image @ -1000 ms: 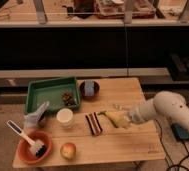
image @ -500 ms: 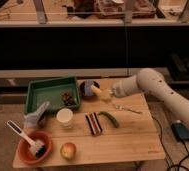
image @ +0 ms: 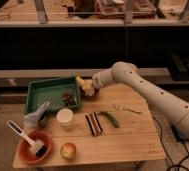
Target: Place banana in purple bowl
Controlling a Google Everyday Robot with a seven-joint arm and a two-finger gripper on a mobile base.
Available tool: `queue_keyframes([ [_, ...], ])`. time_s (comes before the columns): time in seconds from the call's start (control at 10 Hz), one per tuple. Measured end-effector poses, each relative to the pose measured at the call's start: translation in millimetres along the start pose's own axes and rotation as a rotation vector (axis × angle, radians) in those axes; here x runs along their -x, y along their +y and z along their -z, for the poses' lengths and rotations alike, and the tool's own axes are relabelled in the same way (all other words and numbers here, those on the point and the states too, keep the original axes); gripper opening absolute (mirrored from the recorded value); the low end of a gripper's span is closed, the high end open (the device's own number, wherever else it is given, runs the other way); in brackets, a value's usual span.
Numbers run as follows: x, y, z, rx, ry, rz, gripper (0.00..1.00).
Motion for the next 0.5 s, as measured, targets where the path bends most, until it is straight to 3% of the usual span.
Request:
queue_keyframes([
  [0.2,5.4,17.3,-25.7,0.012,-0.025,-0.052,0.0],
  [0.3,10.0,26.6,-30.8,0.001,-0.025,-0.078,0.02],
  [0.5,20.3,31.6,-25.0,-0.016,-0.02,-0.061,0.16],
])
